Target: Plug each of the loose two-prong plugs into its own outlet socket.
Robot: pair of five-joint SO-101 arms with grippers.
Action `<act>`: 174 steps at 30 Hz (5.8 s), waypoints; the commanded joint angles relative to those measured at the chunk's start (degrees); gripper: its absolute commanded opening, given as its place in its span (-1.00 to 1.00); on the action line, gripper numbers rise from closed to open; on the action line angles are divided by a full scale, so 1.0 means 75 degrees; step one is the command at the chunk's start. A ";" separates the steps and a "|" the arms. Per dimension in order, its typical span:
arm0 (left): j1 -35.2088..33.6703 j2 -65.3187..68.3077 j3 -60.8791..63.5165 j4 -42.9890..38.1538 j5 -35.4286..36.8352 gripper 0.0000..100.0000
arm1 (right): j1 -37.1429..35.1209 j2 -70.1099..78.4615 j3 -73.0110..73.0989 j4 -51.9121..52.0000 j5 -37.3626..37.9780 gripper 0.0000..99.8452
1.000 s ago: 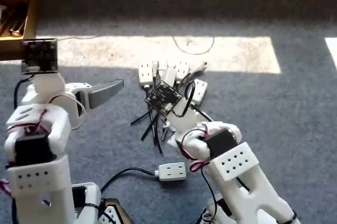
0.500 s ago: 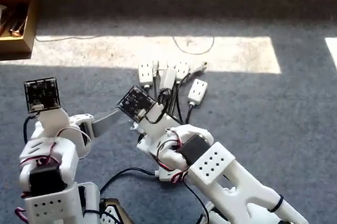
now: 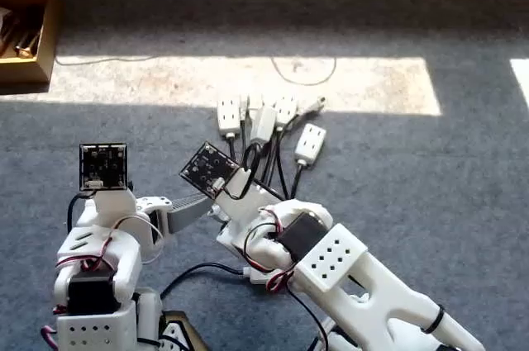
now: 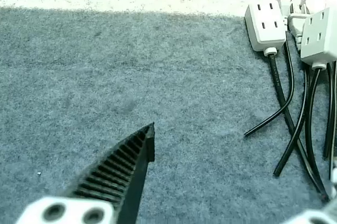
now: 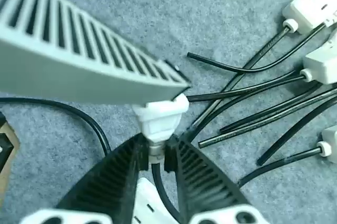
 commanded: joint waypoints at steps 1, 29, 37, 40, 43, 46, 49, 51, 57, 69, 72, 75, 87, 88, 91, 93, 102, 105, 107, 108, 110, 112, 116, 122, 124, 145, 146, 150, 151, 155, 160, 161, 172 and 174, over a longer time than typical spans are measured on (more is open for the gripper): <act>0.0123 -0.0029 0.0029 -0.0141 -0.0035 0.05 | -0.0041 -0.0064 -0.1248 0.0826 -0.0047 -0.99; -0.1389 -0.0006 0.0404 -0.1219 0.0270 0.05 | 0.0076 -0.0053 0.0580 0.1248 0.1149 -0.99; -0.1401 -0.0006 0.0592 -0.1465 0.0258 0.05 | -0.1424 -0.0064 0.1448 0.1166 0.0492 -0.99; -0.1389 -0.0006 0.0615 -0.1465 0.0246 0.05 | -0.1424 -0.0346 0.0768 0.1752 0.0481 -0.99; -0.1389 -0.0006 0.0627 -0.1524 0.0246 0.05 | -0.1518 -0.1260 0.0041 0.2514 0.0481 -0.99; -0.1389 0.0006 0.0639 -0.1536 0.0246 0.05 | -0.1788 -0.2174 0.0275 0.2678 0.0481 -0.99; -0.1389 0.0006 0.0639 -0.1524 0.0246 0.05 | -0.1905 -0.2561 0.1530 0.1975 0.0481 -0.98; -0.1389 0.0006 0.0639 -0.1524 0.0246 0.05 | -0.1916 -0.2491 0.2338 0.1389 0.0516 -0.94; -0.1389 0.0006 0.0639 -0.1524 0.0246 0.05 | -0.1905 -0.2139 0.3347 0.0135 0.0481 -0.46; -0.1377 0.0006 0.0639 -0.1536 0.0246 0.05 | -0.1928 -0.2104 0.4108 -0.1389 -0.2649 -0.49; -0.1377 0.0006 0.0639 -0.1536 0.0246 0.05 | -0.1940 -0.2104 0.4378 -0.1459 -0.2966 -0.49; -0.1377 0.0006 0.0639 -0.1524 0.0246 0.05 | -0.1940 -0.2104 0.4425 -0.1436 -0.2989 -0.49; -0.1377 0.0006 0.0639 -0.1547 0.0246 0.05 | -0.3241 -0.2104 0.3745 -0.0451 -0.3938 -0.48; -0.1377 0.0006 0.0639 -0.1547 0.0246 0.05 | -0.3229 -0.2104 0.3745 -0.0463 -0.3938 -0.48; -0.1377 0.0006 0.0639 -0.1547 0.0246 0.05 | -0.3229 -0.2151 0.3745 -0.0463 -0.3962 -0.48; -0.1377 0.0006 0.0639 -0.1547 0.0246 0.05 | -0.3229 -0.2151 0.3722 -0.0463 -0.3974 -0.48; -0.1377 0.0006 0.0651 -0.1512 0.0246 0.05 | -0.0674 -0.2104 0.4085 -0.1553 -0.2813 -0.48; -0.1377 0.0006 0.0651 -0.1512 0.0246 0.05 | 0.0229 -0.2163 0.4097 -0.1553 -0.1571 -0.48; -0.1377 0.0006 0.0651 -0.1524 0.0246 0.05 | 0.0229 -0.2139 0.3933 -0.1459 -0.1770 -0.48; -0.1377 0.0006 0.0651 -0.1524 0.0246 0.05 | 0.0053 -0.2151 0.3862 -0.1319 -0.2004 -0.48; -0.1377 0.0006 0.0651 -0.1536 0.0246 0.05 | -0.0416 -0.2163 0.3663 -0.0897 -0.2391 -0.48; -0.1377 0.0006 0.0651 -0.1536 0.0246 0.05 | -0.0850 -0.2163 0.3323 -0.0475 -0.2415 -0.48; -0.1377 0.0006 0.0651 -0.1536 0.0246 0.05 | -0.1635 -0.2163 0.2514 0.0522 -0.2426 -0.48; -0.1377 0.0006 0.0651 -0.1536 0.0246 0.05 | -0.2807 -0.2104 0.2092 0.1049 -0.2438 -0.49; -0.1377 0.0006 0.0651 -0.1536 0.0246 0.05 | -0.3030 -0.2092 0.2303 0.0885 -0.2438 -0.49; -0.1119 -0.0006 0.0756 -0.1571 0.0246 0.05 | -0.2819 -0.2081 0.4507 -0.1741 -0.2403 -0.49; -0.1119 -0.0006 0.0756 -0.1571 0.0246 0.05 | -0.2819 -0.2081 0.4495 -0.1729 -0.2403 -0.49; -0.1108 -0.0006 0.0756 -0.1571 0.0246 0.05 | -0.2819 -0.2069 0.4495 -0.1705 -0.2379 -0.49; -0.1108 -0.0006 0.0756 -0.1571 0.0246 0.05 | -0.2819 -0.2045 0.4495 -0.1694 -0.2379 -0.49; -0.1108 -0.0006 0.0756 -0.1571 0.0246 0.05 | -0.2819 -0.1248 0.3933 -0.1401 -0.2368 -0.49; -0.1108 -0.0006 0.0756 -0.1571 0.0246 0.05 | -0.2819 0.0510 0.2643 -0.0944 -0.1934 -0.49; -0.1108 -0.0006 0.0756 -0.1571 0.0246 0.05 | -0.2819 0.0850 0.2491 -0.0944 -0.1946 -0.49; -0.1108 -0.0006 0.0756 -0.1571 0.0246 0.05 | -0.2796 0.2585 0.1999 -0.1928 -0.1946 -0.48; -0.1119 -0.0006 0.0756 -0.1571 0.0246 0.05 | -0.2784 0.2585 0.2010 -0.1928 -0.1946 -0.48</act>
